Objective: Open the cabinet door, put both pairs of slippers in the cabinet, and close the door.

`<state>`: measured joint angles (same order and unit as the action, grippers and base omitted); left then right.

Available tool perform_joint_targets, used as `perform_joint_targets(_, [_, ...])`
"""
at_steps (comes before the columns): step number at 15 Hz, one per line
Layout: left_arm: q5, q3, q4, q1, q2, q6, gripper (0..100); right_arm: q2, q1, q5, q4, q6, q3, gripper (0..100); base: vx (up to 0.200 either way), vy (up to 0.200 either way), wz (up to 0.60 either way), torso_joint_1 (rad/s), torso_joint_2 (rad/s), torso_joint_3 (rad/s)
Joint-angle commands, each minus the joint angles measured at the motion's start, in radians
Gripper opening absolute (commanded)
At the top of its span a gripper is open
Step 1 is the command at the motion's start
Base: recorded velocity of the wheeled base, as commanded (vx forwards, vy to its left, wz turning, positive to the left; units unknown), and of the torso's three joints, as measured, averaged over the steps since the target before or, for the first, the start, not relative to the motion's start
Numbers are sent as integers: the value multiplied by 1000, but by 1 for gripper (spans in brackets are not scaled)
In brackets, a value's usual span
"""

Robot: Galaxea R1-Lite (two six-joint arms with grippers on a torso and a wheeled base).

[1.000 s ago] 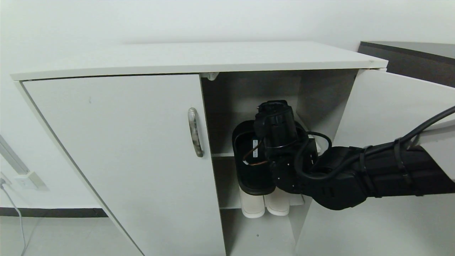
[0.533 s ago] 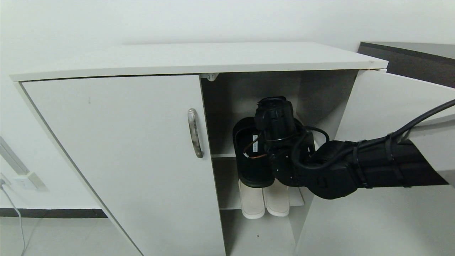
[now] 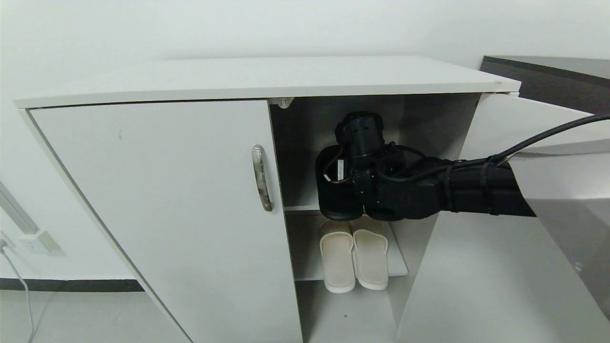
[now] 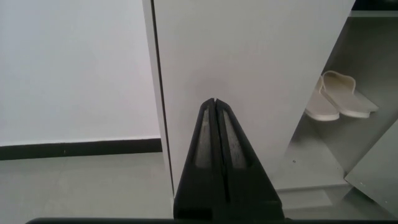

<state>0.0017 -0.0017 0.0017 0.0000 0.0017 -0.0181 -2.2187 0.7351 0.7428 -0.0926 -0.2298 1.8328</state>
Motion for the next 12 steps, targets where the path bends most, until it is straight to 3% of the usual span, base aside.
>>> perform_joint_targets(1, [0,0,0,0,0,0,0,-45,-20,0,5,3,56,0,0,0,0,0,0,0])
perform_joint_targets(9, [0,0,0,0,0,0,0,-78,-42,-5,1,17,102,0,0,0,0,0,0,0])
perform_joint_targets(10, [0,0,0,0,0,0,0,-76,-42,-5,1,17,100,100,0,0,0,0,0,0])
perform_joint_targets(12, [0,0,0,-2,0,0,0,-72,-40,-3,4,17,91,100,0,0,0,0,0,0])
